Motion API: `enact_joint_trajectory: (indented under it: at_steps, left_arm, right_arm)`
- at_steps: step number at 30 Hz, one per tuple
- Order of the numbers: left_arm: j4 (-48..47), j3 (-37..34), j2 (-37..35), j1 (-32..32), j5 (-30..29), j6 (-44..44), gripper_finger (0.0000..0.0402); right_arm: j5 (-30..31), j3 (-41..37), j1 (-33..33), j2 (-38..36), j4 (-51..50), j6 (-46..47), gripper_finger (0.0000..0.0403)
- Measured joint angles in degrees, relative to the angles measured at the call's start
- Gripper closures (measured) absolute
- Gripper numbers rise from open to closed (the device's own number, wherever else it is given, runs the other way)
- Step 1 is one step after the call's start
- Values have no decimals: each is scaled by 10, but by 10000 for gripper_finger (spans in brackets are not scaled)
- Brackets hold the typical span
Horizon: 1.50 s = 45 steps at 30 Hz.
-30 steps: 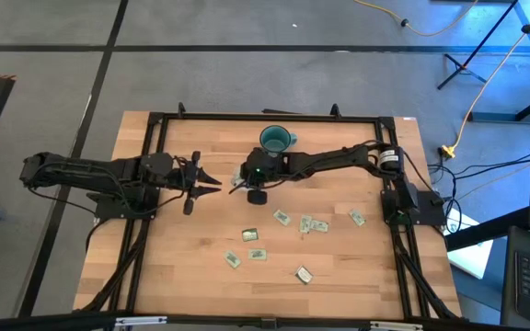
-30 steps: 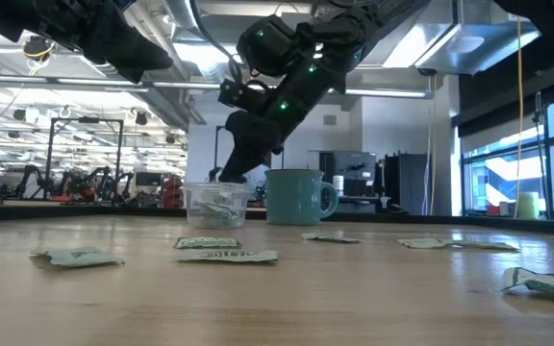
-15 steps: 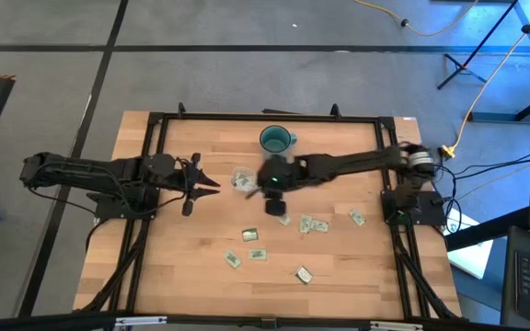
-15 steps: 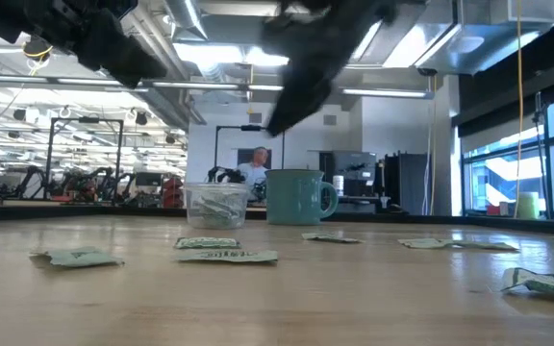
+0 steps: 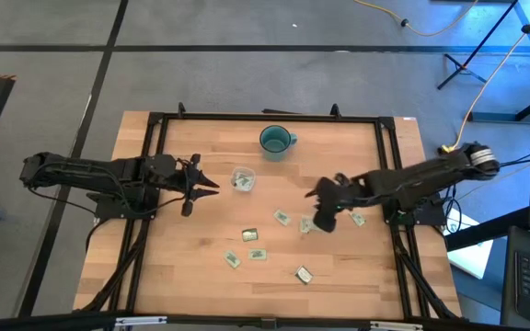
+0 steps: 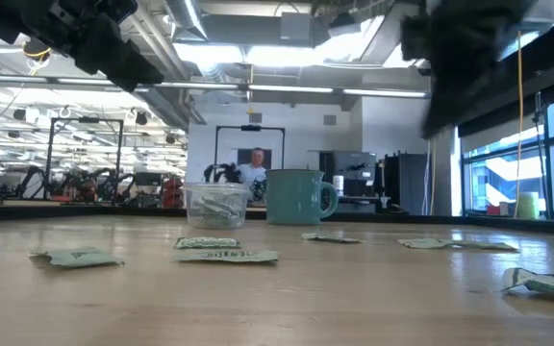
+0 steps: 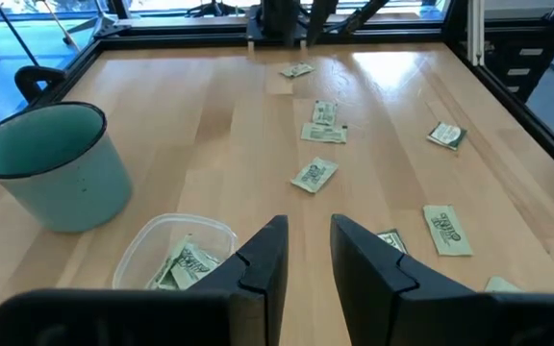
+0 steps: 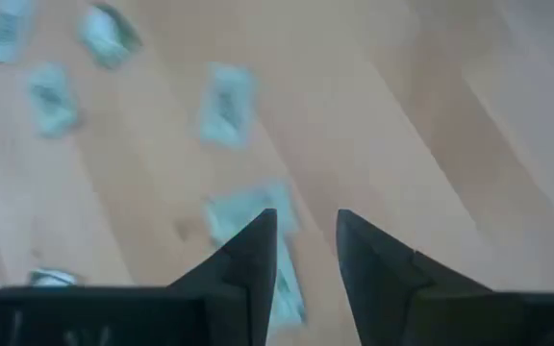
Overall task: Pick and place Stevia / Truvia into bins
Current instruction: Put the green stevia packet into the transparent container
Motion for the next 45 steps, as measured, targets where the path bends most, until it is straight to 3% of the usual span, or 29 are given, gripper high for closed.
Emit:
enact_joint_trajectory:
  at_steps: [8, 14, 31, 41, 45]
  left_arm:
    - [0, 0, 0, 0, -1, 0, 325]
    - [0, 0, 0, 0, -2, 0, 325]
    - [0, 0, 0, 0, -5, 0, 325]
    - [0, 0, 0, 0, -5, -2, 325]
    - [0, 0, 0, 0, -5, -2, 325]
  right_arm:
    - [-23, -55, 35, -11, -180, 259, 308]
    - [-60, -102, 54, -11, -187, 358, 307]
    - [-84, -219, 56, -12, -70, 389, 325]
    - [-83, -209, 56, -10, -87, 373, 392]
    - [-69, -190, 56, -9, -86, 348, 396]
